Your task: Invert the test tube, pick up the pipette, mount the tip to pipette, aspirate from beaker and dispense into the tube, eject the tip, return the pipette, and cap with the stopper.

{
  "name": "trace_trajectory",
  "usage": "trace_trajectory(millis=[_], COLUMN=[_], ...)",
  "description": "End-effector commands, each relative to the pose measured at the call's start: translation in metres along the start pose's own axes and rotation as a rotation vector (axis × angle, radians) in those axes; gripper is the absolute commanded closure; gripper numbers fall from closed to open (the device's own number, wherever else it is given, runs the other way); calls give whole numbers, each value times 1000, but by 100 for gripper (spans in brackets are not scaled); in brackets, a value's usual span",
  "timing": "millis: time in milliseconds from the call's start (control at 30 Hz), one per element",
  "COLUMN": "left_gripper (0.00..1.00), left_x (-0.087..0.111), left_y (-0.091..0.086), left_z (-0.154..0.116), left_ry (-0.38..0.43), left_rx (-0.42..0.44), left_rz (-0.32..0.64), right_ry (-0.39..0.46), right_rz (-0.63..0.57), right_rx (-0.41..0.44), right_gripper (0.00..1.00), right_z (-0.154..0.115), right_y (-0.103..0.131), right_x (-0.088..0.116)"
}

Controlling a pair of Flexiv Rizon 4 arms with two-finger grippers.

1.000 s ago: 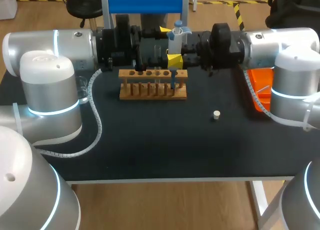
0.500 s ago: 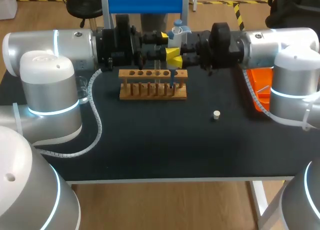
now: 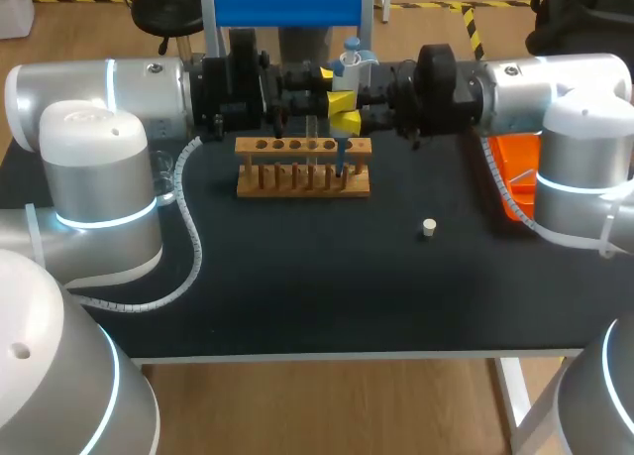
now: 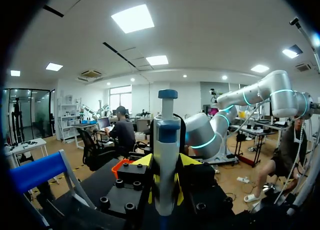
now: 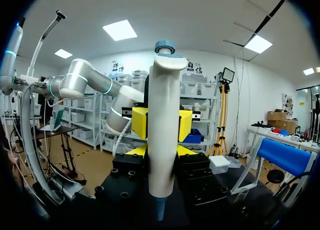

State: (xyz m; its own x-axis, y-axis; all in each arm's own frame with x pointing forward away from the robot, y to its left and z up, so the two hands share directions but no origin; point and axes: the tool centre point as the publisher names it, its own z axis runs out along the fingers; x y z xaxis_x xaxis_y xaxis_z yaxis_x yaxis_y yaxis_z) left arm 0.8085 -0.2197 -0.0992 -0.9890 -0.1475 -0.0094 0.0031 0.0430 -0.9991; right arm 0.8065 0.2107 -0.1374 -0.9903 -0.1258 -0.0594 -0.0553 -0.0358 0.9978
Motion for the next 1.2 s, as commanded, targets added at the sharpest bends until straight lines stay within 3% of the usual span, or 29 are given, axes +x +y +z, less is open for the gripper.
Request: trace_trajectory(millis=[33,67,100,167,400,700,1200], left_gripper=[100,100,100,100,100,100,100], left_x=[0,0,0,0,0,0,0], left_y=[0,0,0,0,0,0,0], left_z=[0,0,0,0,0,0,0], left_ry=[0,0,0,0,0,0,0], left_rx=[1,1,1,1,1,1,1], left_rz=[0,0,0,0,0,0,0], right_ry=[5,6,7,6,2,-46,-163], right_rz=[-3,-3,-4,-6,5,35,35], right_rx=[7,7,9,12,11,-7,31], right_gripper=[100,93,65,0,0,0,0], right_z=[0,0,-1,-3,-14,-56,-135], right_y=[1,1,1,1,1,4,11], right_x=[1,1,1,1,1,-8,-65])
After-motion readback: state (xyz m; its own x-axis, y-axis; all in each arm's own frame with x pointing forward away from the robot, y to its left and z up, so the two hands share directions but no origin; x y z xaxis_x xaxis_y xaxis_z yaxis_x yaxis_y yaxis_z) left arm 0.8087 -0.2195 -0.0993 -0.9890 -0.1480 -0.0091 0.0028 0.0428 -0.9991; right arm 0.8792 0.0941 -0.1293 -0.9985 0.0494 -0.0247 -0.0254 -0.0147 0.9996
